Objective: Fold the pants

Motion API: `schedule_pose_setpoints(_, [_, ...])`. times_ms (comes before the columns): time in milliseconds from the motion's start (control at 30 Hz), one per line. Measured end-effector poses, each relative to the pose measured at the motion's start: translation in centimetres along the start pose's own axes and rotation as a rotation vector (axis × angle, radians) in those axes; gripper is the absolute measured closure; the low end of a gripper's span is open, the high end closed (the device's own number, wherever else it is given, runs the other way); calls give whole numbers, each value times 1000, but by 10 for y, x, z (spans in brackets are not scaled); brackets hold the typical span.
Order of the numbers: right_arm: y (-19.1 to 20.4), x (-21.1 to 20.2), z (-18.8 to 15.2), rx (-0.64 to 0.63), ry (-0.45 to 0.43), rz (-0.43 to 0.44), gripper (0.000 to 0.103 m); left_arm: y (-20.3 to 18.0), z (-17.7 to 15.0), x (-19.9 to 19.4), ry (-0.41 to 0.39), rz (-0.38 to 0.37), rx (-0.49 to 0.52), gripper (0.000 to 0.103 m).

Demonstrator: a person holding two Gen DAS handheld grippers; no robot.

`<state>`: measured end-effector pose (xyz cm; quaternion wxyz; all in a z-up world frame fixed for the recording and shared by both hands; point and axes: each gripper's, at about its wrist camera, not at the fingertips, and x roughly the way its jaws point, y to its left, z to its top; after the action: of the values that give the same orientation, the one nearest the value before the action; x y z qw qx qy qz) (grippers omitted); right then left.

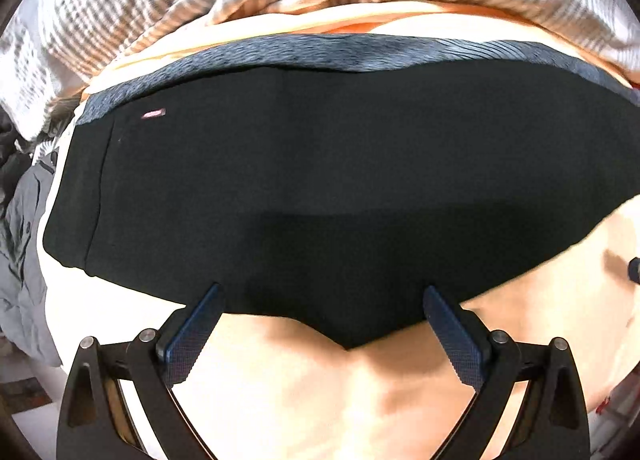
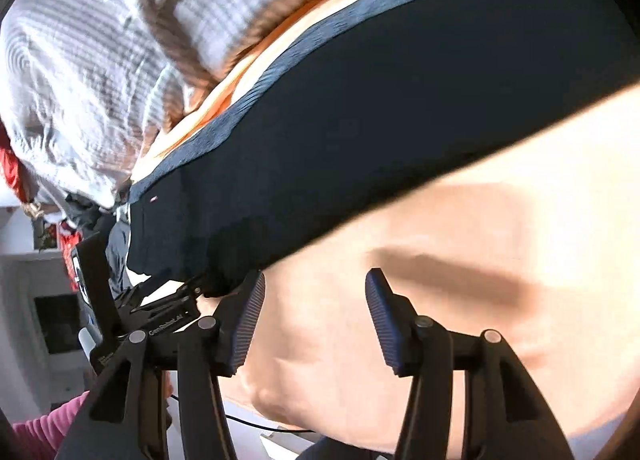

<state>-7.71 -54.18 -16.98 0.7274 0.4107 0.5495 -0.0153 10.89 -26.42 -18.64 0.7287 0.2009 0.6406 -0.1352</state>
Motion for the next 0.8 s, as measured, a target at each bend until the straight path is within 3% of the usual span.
schedule_pose_setpoints(300, [-77, -56, 16, 159, -79, -61, 46, -82, 23, -33, -49, -53, 58, 2])
schedule_pose_setpoints(567, [-124, -107, 64, 214, -220, -142, 46, -154, 51, -53, -101, -86, 85, 2])
schedule_pose_setpoints(733, [-151, -133, 95, 224, -318, -214, 47, -163, 56, -51, -95, -88, 68, 2])
schedule_pose_setpoints(767, [-157, -136, 100, 236, -331, -219, 52, -163, 56, -49, -93, -86, 71, 2])
schedule_pose_setpoints(800, [-163, -139, 104, 246, -339, -217, 64, -168, 57, -49, -93, -81, 76, 2])
